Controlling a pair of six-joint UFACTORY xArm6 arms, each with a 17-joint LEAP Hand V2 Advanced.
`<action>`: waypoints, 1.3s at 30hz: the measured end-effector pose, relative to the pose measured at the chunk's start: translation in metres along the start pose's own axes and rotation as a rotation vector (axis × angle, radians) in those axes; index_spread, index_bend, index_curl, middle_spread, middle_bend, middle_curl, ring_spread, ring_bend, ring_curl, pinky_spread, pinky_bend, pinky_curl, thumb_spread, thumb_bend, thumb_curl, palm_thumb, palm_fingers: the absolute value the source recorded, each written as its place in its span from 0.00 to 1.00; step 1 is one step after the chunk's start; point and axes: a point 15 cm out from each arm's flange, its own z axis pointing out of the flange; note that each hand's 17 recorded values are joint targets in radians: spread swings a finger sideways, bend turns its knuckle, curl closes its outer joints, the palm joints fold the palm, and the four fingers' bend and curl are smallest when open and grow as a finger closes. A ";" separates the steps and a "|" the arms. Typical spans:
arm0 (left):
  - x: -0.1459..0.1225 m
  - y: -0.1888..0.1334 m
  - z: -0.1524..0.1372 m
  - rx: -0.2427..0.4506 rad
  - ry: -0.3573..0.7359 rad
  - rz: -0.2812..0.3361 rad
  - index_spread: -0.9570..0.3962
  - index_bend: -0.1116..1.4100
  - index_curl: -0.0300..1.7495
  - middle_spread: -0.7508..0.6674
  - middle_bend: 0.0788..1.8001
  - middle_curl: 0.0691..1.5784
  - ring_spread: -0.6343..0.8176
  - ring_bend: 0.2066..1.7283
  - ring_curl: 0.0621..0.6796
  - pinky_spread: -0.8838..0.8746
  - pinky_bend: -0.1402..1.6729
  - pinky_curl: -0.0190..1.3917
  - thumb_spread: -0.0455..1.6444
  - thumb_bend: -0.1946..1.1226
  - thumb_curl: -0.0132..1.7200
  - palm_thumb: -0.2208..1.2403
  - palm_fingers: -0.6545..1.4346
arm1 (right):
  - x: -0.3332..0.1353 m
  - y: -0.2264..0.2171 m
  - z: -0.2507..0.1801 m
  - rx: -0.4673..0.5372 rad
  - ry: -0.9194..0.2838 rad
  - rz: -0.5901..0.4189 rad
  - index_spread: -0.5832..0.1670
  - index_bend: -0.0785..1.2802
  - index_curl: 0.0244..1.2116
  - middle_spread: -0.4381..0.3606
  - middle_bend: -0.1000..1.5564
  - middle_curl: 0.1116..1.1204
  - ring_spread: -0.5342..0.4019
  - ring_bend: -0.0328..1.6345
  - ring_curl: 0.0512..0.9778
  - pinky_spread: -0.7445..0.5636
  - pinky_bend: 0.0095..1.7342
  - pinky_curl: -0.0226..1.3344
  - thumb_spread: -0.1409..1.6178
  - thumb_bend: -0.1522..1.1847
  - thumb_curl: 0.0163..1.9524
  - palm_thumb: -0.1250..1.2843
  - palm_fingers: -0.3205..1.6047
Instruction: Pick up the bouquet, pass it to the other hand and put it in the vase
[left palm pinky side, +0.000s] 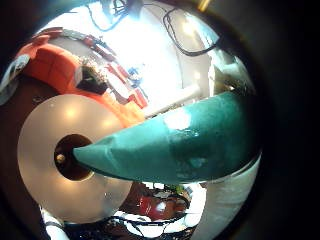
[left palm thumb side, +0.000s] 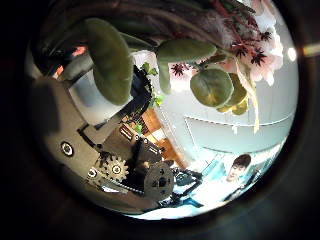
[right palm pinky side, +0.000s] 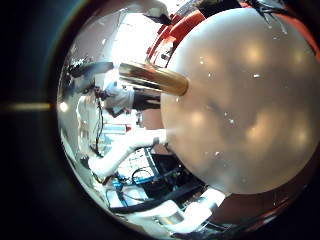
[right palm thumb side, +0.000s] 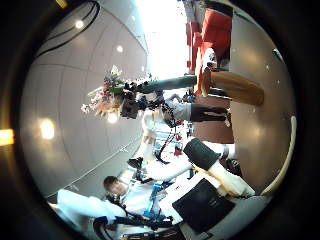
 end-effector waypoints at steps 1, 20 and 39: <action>-0.001 0.000 0.000 0.001 -0.001 -0.002 0.27 0.70 0.59 0.26 0.75 0.42 0.19 0.83 0.75 0.15 0.67 0.68 0.68 0.14 0.51 0.75 0.87 | 0.000 0.000 0.000 0.000 0.000 0.000 0.40 0.17 0.20 0.69 0.19 0.23 0.81 0.34 0.20 0.95 0.37 0.27 0.65 0.10 0.25 0.59 0.19; -0.022 -0.005 -0.003 -0.002 0.024 -0.086 0.27 0.70 0.60 0.26 0.75 0.42 0.19 0.83 0.75 0.14 0.66 0.69 0.68 0.14 0.51 0.76 0.87 | 0.003 -0.002 0.000 -0.003 -0.004 0.013 0.40 0.17 0.19 0.69 0.19 0.23 0.81 0.34 0.20 0.95 0.37 0.25 0.65 0.10 0.25 0.59 0.20; -0.054 -0.016 0.007 -0.032 0.048 -0.231 0.27 0.70 0.60 0.26 0.75 0.42 0.19 0.83 0.75 0.13 0.65 0.71 0.68 0.14 0.51 0.77 0.87 | 0.011 -0.002 -0.001 -0.002 -0.018 0.028 0.41 0.17 0.20 0.69 0.19 0.23 0.81 0.33 0.19 0.94 0.37 0.23 0.65 0.10 0.25 0.60 0.21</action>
